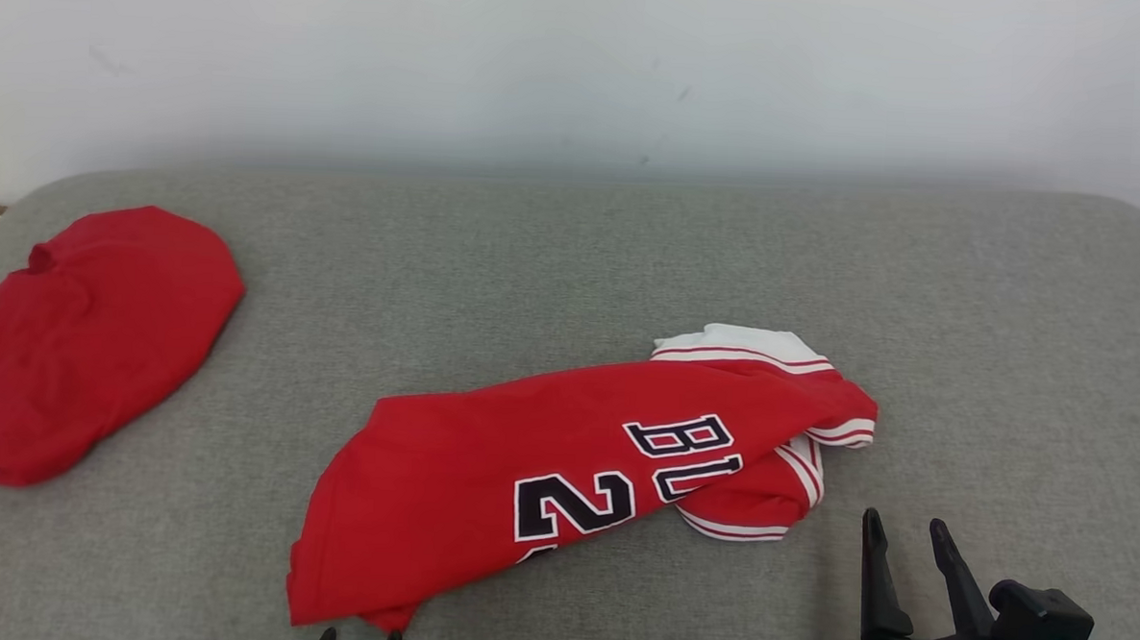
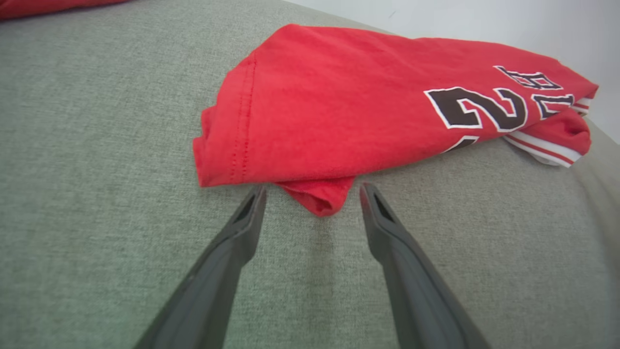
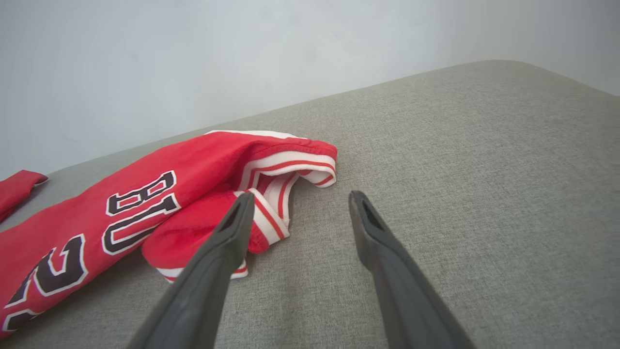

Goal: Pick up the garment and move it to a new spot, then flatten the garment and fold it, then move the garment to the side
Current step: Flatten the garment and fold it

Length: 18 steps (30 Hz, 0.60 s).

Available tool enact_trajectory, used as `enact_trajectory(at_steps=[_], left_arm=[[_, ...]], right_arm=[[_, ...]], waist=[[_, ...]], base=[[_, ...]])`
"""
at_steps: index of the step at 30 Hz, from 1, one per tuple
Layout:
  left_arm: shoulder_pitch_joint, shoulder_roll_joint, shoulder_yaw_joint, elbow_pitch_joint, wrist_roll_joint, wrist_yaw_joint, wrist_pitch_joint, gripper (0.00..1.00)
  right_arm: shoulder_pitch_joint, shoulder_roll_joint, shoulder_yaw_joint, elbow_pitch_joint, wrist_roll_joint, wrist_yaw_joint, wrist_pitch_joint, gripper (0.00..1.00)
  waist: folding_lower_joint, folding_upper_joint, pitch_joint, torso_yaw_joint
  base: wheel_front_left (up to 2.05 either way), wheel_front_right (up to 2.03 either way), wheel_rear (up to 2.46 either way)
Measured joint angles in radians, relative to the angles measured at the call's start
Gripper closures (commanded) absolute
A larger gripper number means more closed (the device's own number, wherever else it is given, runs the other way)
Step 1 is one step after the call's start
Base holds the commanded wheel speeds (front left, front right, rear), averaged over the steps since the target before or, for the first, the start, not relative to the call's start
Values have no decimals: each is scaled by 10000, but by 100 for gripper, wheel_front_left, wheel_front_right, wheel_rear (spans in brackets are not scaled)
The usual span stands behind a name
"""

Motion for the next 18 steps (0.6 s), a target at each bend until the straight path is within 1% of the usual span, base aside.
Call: enact_trajectory(at_steps=[13,14,15,16,18], left_arm=[[-817,-142,-19,1680,-100,-253,-316,0],[-907,-155,-17,1812,-102,-261,-341,21],[-998,-167,-40,1964,-115,-299,-341,68],[-1071,-167,-44,2054,-117,-337,-343,100],[-1212,-178,-50,2222,-115,-341,-368,100]], right_arm=[[-30,2,59,-13,0,0,44,0],[-31,6,59,-10,2,0,42,0],[-32,4,52,-4,2,0,40,0],[-34,6,38,-2,2,0,31,0],[-39,6,2,-2,2,0,2,0]], waist=[[0,0,125,-830],[0,0,141,-877],[1,0,157,-916],[0,0,176,-945],[0,0,215,-966]], base=[[0,0,0],[0,0,0],[0,0,0],[0,0,0],[0,0,0]])
